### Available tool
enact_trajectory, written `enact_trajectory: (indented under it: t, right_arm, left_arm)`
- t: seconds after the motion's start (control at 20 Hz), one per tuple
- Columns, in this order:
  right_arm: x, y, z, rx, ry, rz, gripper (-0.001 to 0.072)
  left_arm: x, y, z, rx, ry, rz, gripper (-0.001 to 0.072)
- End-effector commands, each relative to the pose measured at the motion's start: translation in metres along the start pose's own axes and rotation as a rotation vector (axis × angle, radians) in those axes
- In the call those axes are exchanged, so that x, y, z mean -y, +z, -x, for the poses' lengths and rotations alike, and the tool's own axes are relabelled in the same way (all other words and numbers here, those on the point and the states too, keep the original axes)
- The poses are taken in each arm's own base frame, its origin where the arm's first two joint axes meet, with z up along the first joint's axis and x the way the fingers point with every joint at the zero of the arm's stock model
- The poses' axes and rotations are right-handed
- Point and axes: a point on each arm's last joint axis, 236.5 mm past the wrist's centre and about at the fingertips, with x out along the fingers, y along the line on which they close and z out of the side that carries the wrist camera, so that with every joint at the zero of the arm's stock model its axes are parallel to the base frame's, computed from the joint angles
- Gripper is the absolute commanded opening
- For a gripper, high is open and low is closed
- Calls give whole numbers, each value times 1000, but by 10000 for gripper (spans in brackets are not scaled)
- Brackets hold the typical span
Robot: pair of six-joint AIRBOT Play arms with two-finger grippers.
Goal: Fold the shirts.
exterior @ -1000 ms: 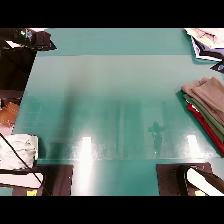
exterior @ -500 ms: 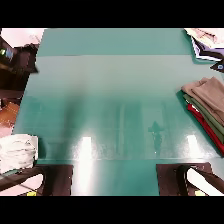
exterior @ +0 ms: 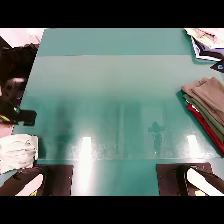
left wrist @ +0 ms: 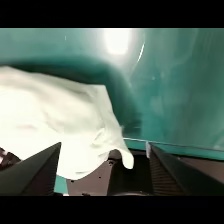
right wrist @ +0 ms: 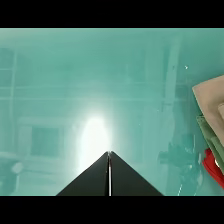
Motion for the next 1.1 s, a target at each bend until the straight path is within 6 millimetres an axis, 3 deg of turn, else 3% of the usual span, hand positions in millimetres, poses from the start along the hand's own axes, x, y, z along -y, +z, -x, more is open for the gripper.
enact_trajectory:
  t: [0.0, 0.15, 0.25, 0.5, 0.55, 0.6, 0.65, 0.75, 0.85, 0.95, 1.05]
  right_arm:
    - [-1, -2, 0, -10, 2, 14, 21]
    - [-1, -3, 0, -14, 2, 14, 21]
    - [-1, -3, 0, -14, 3, 14, 21]
    - [-1, -5, 0, -22, 3, 14, 21]
    - [-1, -5, 0, -21, 4, 14, 21]
    - [-1, -5, 0, -22, 4, 14, 21]
    - [-1, -5, 0, -22, 4, 14, 21]
    - [-1, -5, 0, -22, 4, 14, 21]
    - [-1, -5, 0, -22, 4, 14, 21]
    - [-1, -5, 0, -21, 5, 13, 21]
    - [-3, -4, 0, -19, 11, 13, 21]
  left_arm:
    - [-7, -32, -56, -114, 74, 29, 636]
    - [-18, -61, -87, -208, 150, 18, 636]
    - [-17, -69, -102, -224, 154, 2, 635]
    - [-15, -65, -104, -203, 150, 25, 601]
    - [-15, -60, -101, -190, 148, 26, 349]
    - [-16, -53, -95, -166, 145, 31, 22]
    - [-16, -45, -88, -140, 139, 35, 47]
    - [-17, -24, -63, -73, 123, 56, 28]
    - [-11, 3, -23, 35, 63, 65, 28]
    - [4, 34, 35, 189, -51, 78, 27]
    - [33, 53, 102, 343, -225, 54, 28]
